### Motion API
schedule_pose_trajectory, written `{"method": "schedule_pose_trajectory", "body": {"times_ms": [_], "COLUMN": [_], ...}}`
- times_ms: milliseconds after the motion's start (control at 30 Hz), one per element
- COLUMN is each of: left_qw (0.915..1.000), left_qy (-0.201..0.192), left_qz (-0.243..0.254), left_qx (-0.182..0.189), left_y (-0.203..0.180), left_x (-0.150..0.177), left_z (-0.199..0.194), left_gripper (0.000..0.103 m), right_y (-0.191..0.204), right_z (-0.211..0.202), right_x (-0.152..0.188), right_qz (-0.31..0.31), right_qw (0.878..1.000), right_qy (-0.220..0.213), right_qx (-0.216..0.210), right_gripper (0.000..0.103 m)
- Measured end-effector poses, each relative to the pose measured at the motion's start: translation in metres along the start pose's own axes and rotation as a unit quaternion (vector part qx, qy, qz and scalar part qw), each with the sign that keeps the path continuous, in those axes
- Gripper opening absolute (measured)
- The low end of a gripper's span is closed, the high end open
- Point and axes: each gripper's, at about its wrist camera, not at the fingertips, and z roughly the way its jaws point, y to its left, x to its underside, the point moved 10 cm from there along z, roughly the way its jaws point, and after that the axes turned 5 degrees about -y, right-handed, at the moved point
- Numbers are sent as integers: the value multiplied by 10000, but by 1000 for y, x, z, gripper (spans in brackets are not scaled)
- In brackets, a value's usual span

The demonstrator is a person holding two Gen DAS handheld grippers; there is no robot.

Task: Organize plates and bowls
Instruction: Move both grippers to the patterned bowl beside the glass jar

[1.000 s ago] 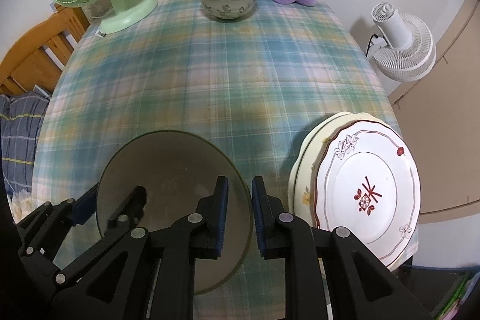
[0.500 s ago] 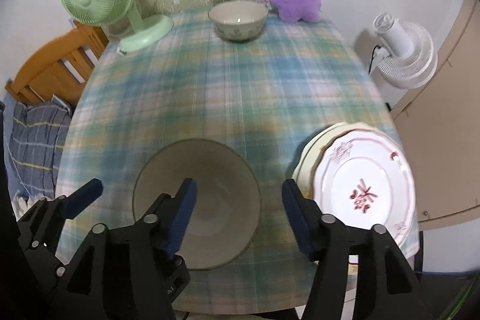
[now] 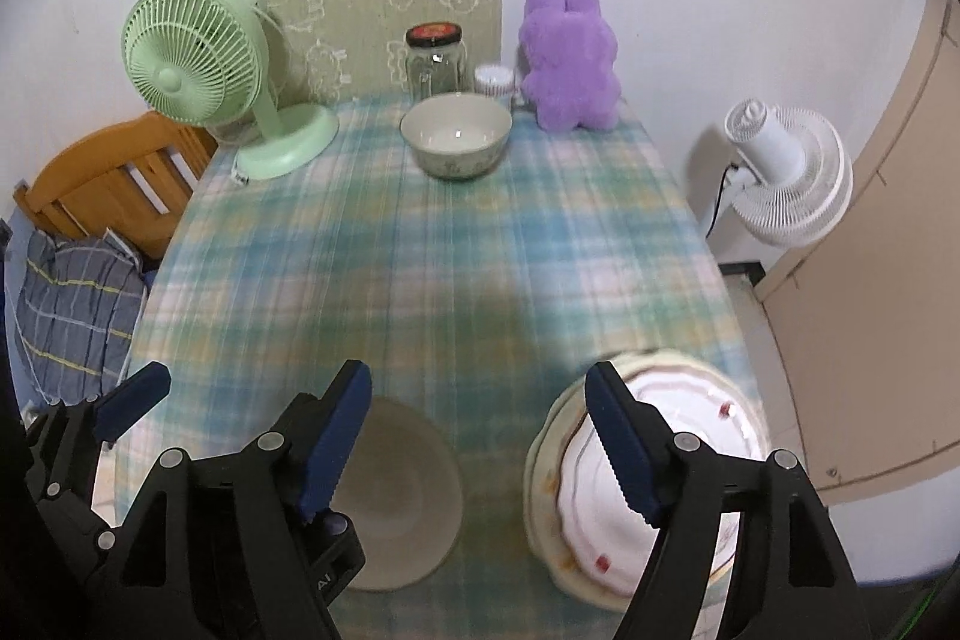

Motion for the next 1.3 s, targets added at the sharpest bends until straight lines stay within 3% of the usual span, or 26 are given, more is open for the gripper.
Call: {"method": "schedule_pose_trajectory", "body": {"times_ms": [467,733,1000,1300], "left_qw": [9985,9952,9953,9953], "left_qy": [-187,-364,-385,-252], "left_qz": [-198,-451,-389,-425], "left_qx": [-484,-790,-801,-828], "left_y": [-22,-22,-26,-24], "left_x": [-67,-110,-149,-169], "left_z": [31,51,76,136], "left_gripper": [88,85,80,73], "right_y": [-22,-23,-21,-17], "right_z": [36,69,103,156], "right_x": [-75,-119,-162,-186], "right_qz": [-449,-510,-525,-578], "right_qw": [9982,9956,9938,9947], "right_qy": [-256,-341,-395,-332], "right_qx": [-320,-704,-898,-784], "right_gripper": [77,77,77,77]}}
